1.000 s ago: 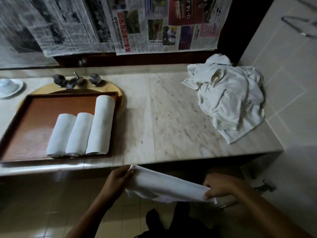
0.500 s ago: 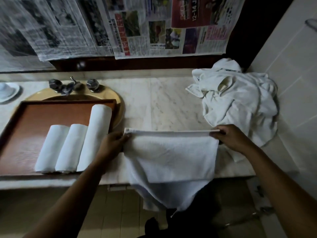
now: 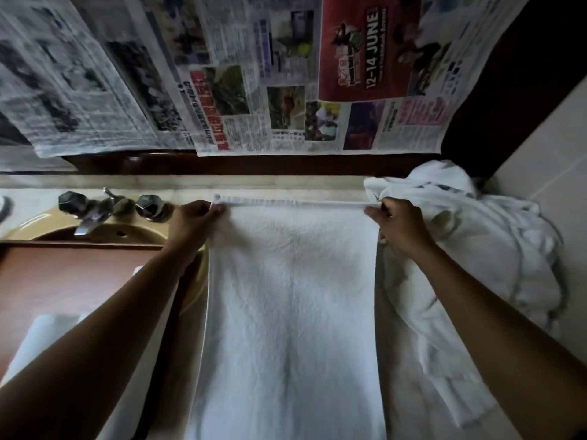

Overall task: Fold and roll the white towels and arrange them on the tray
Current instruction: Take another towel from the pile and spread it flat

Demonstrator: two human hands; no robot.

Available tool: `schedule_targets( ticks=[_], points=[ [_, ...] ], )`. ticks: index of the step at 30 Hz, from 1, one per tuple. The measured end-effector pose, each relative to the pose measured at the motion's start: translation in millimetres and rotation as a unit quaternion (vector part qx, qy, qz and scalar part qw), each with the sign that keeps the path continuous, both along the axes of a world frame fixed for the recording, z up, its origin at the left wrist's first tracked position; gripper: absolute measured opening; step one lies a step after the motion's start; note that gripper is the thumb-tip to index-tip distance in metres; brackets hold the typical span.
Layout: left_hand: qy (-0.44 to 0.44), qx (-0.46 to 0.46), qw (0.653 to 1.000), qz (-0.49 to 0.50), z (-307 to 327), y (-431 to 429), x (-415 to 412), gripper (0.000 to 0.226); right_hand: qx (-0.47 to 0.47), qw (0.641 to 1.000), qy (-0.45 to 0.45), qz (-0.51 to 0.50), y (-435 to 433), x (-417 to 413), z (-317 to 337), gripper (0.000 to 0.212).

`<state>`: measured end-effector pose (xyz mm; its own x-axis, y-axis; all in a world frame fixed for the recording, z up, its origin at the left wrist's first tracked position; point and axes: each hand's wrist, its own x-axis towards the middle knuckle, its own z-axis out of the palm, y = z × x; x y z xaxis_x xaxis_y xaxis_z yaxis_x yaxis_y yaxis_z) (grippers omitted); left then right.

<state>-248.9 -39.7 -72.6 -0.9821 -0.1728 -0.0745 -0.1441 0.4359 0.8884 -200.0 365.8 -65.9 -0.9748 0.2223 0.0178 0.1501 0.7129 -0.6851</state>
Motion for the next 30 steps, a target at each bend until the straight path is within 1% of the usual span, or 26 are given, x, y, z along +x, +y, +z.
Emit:
schedule_targets(
  ticks=[2, 5, 7, 8, 10, 11, 12, 14, 15, 16, 17, 19, 20, 22, 25, 27, 30],
  points=[
    [-0.002, -0.016, 1.000, 0.017, -9, 5, -27, 0.028, -0.002, 1.000, -0.008, -0.011, 3, -27, -8, 0.046],
    [0.010, -0.045, 0.999, 0.029, -21, 16, -68, 0.029, -0.010, 0.999, -0.020, -0.035, 9, -68, -22, 0.038],
    [0.001, -0.079, 0.996, 0.045, -30, 23, -96, 0.026, -0.012, 0.999, -0.022, -0.047, 12, -96, -36, 0.034],
    [-0.007, -0.096, 0.994, 0.054, -38, 25, -107, 0.023, -0.030, 0.997, -0.030, -0.059, 11, -108, -44, 0.028],
    [-0.009, -0.147, 0.987, 0.071, -56, 28, -122, 0.024, -0.104, 0.990, -0.041, -0.086, 5, -130, -67, 0.016],
    [-0.006, -0.181, 0.981, 0.071, -66, 30, -119, 0.030, -0.139, 0.985, -0.030, -0.094, 1, -133, -77, 0.020],
    [0.008, -0.212, 0.975, 0.062, -79, 34, -113, 0.035, -0.132, 0.986, -0.009, -0.100, -4, -132, -88, 0.027],
    [0.061, -0.268, 0.961, 0.011, -104, 47, -92, 0.044, -0.025, 0.995, 0.062, -0.078, -16, -118, -116, 0.041],
    [0.092, -0.294, 0.951, -0.032, -111, 57, -79, 0.046, 0.025, 0.994, 0.100, -0.042, -28, -104, -130, 0.047],
    [0.111, -0.316, 0.939, -0.081, -120, 65, -73, 0.048, 0.056, 0.991, 0.122, 0.000, -41, -92, -139, 0.052],
    [0.117, -0.333, 0.927, -0.127, -127, 72, -70, 0.051, 0.087, 0.987, 0.129, 0.035, -55, -85, -146, 0.056],
    [0.099, -0.353, 0.911, -0.187, -140, 78, -76, 0.058, 0.161, 0.978, 0.106, 0.085, -77, -80, -159, 0.059],
    [0.082, -0.356, 0.910, -0.195, -145, 76, -80, 0.061, 0.199, 0.972, 0.091, 0.091, -80, -82, -166, 0.059],
    [0.059, -0.368, 0.909, -0.185, -152, 62, -88, 0.066, 0.245, 0.964, 0.068, 0.079, -68, -92, -173, 0.059],
    [0.043, -0.407, 0.892, -0.192, -160, 33, -99, 0.068, 0.299, 0.950, 0.027, 0.082, -36, -100, -176, 0.063],
    [0.024, -0.405, 0.891, -0.201, -159, 28, -105, 0.068, 0.319, 0.942, 0.016, 0.104, -24, -102, -175, 0.066],
    [0.009, -0.405, 0.894, -0.192, -154, 34, -101, 0.073, 0.318, 0.943, 0.000, 0.102, -24, -100, -161, 0.070]
  ],
)
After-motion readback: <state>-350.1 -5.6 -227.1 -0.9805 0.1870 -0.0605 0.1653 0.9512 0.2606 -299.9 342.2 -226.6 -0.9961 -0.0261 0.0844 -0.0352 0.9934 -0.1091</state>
